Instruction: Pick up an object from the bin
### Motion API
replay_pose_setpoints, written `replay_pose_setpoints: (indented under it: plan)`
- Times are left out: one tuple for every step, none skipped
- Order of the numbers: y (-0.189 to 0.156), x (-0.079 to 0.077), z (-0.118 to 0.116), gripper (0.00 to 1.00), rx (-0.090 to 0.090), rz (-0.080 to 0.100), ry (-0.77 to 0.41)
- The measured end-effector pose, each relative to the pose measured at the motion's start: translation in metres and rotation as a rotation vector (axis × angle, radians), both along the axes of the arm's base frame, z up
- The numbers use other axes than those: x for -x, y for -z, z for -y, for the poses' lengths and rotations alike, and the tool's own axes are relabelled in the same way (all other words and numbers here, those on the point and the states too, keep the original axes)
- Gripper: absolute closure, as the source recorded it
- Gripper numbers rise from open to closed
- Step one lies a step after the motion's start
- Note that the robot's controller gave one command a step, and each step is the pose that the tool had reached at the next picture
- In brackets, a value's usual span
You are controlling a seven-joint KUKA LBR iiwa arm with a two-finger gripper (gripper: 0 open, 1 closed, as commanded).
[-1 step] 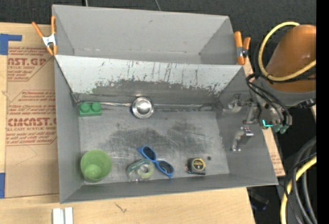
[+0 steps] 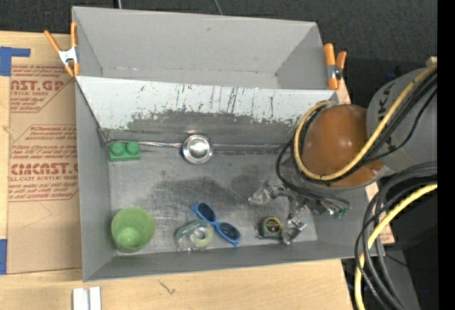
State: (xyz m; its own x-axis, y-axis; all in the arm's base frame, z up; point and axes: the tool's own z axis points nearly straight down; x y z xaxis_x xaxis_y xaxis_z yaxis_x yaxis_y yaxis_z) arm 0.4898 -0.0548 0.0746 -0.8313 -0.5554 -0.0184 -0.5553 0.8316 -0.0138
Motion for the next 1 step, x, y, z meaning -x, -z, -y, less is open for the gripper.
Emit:
replay_pose_setpoints:
  plan:
    - [-0.0252,0.0063,-0.0064,0.0,0.003,-0.021,-0.543]
